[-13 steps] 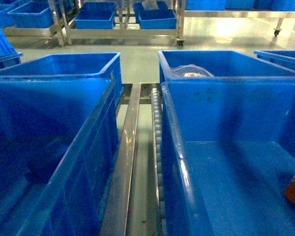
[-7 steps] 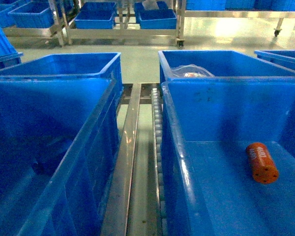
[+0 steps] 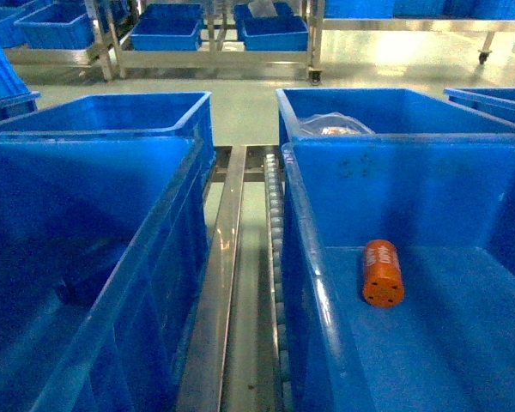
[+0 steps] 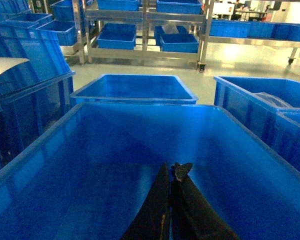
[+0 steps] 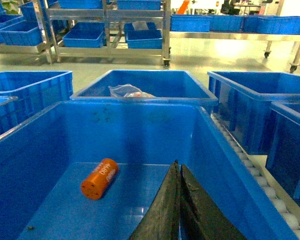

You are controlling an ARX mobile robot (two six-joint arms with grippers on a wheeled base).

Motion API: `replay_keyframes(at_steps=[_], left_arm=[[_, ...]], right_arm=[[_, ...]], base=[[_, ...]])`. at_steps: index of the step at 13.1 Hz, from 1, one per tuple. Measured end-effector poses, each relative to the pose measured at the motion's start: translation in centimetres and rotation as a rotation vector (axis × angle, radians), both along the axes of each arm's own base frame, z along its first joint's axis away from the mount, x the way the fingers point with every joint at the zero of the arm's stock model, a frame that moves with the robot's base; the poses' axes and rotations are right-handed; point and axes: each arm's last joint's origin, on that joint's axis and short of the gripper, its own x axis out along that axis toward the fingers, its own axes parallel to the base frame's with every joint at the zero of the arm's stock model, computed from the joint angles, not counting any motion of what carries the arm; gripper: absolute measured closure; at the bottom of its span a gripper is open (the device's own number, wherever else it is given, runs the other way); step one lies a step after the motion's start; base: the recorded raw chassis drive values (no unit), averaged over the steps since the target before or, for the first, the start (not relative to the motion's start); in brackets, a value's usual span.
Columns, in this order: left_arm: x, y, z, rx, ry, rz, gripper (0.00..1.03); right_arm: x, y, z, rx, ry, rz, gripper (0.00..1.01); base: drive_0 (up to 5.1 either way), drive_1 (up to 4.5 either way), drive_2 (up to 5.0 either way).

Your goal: Sort blue parts and orange caps into right shelf containers

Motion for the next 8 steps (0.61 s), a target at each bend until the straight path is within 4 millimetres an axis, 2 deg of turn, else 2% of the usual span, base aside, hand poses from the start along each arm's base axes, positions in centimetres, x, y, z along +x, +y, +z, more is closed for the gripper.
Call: replay_keyframes(at_steps=[4, 5, 7, 8], left_arm=[[-0.6, 0.0, 0.0, 0.000, -0.001, 0.000, 1.01], [-0.7, 0.0, 0.0, 0.000, 0.000, -0.001, 1.01], [-1.6, 0.0, -0.7, 0.002, 0.049, -0.003, 1.01], [-1.8, 0.0, -0.1, 0.003, -0.010, 0.000, 1.01]], right_arm=[[-0.5, 0.0, -0.1, 0.000, 0.000, 0.000, 1.00], [-1.0, 0.0, -0.6, -0.001, 0.052, 0.002, 1.00], [-1.5, 0.0, -0.4, -0.001, 0.009, 0.000, 1.00], [-1.5, 0.0, -0.4, -0.002, 0.016, 0.000, 1.00]], base=[[0.0, 0.00, 0.0], [0.0, 0.00, 0.0], [0.0, 0.00, 0.0], [0.0, 0.00, 0.0]])
